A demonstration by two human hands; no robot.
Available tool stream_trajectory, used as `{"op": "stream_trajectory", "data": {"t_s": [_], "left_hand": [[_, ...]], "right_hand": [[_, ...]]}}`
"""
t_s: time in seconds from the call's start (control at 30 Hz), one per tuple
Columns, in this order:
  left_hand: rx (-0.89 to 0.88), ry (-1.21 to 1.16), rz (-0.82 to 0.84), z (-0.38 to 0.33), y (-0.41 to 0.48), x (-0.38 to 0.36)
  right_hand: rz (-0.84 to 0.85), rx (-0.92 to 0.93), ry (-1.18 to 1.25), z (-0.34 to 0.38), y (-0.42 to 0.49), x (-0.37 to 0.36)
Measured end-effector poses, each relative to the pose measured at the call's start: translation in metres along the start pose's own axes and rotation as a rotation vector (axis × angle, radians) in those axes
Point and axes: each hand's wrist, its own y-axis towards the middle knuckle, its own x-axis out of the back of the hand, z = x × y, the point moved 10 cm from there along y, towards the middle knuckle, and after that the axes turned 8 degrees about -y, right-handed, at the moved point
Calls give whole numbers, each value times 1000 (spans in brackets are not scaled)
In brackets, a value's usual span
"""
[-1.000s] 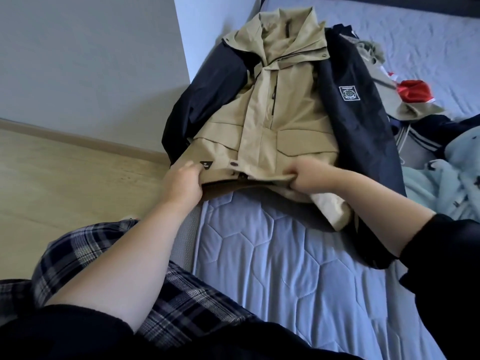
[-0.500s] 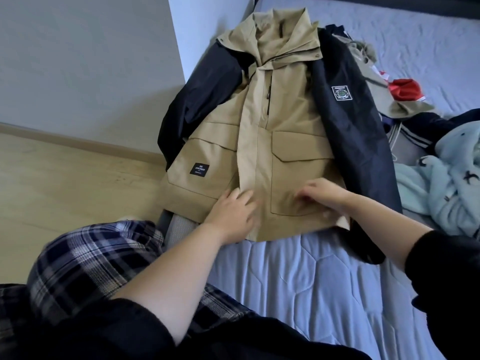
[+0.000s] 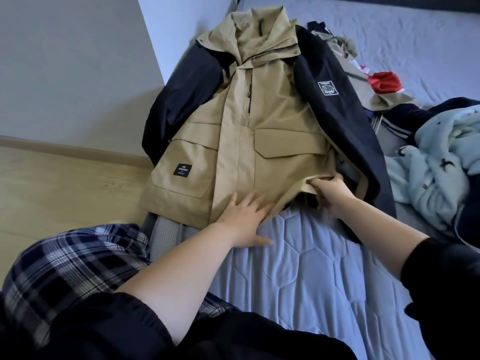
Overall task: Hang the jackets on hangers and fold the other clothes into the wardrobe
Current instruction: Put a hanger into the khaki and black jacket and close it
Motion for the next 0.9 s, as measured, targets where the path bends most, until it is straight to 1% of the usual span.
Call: {"op": "stream_trajectory", "data": {"t_s": [0.03,0.07,0.1,0.13,0.17,0.2,0.23,0.27,0.3,0.37,0.43,0.47,0.53,0.6,0.67,0.7,0.73,0.77,0.83,0.87,0.9], "left_hand": [[-10,2,3,-6,2,-3],[-8,-11,-20,-10,3,-1],[3,-51,-74,-12,6,6],[14,-127,-164,-12,7,18],[30,-230,-266,-8,8,32],[59,-334,-348,-2,7,46],[105,-428,-390,6,7,56],[143,-508,-400,12,8,62],[167,-571,-402,15,7,67],[198,-662,-452,21,4,80],[217,-766,-516,28,2,89],[228,-802,-536,32,1,92],[241,-784,-540,37,-2,95],[222,-742,-531,37,-5,97],[199,-724,-529,34,-7,100],[193,-722,-528,32,-7,101],[190,-715,-523,32,-7,102],[190,-704,-505,31,-7,101],[181,-687,-430,30,-5,96],[174,-697,-385,31,-3,91],[170,-721,-348,32,-2,86]], "right_hand": [[18,-25,119,-1,0,-7],[30,-42,184,1,-2,-13],[32,-42,179,6,-6,-16],[22,1,96,15,-11,-16],[33,87,-75,29,-13,-16],[63,207,-306,46,-17,-19],[96,323,-526,63,-25,-22],[108,417,-675,77,-35,-24],[79,498,-773,90,-45,-22],[-64,620,-753,115,-67,-9],[-118,738,-697,126,-91,-8],[-139,816,-760,129,-100,-13],[-211,948,-1038,128,-110,-28],[-322,1001,-1273,125,-107,-38],[-379,1084,-1335,131,-113,-48],[-380,1118,-1346,134,-115,-54],[-342,1098,-1382,136,-115,-58],[-290,1030,-1438,135,-111,-61],[-154,822,-1677,122,-100,-61],[-35,738,-1811,112,-96,-59],[167,636,-1936,96,-93,-56]]}}
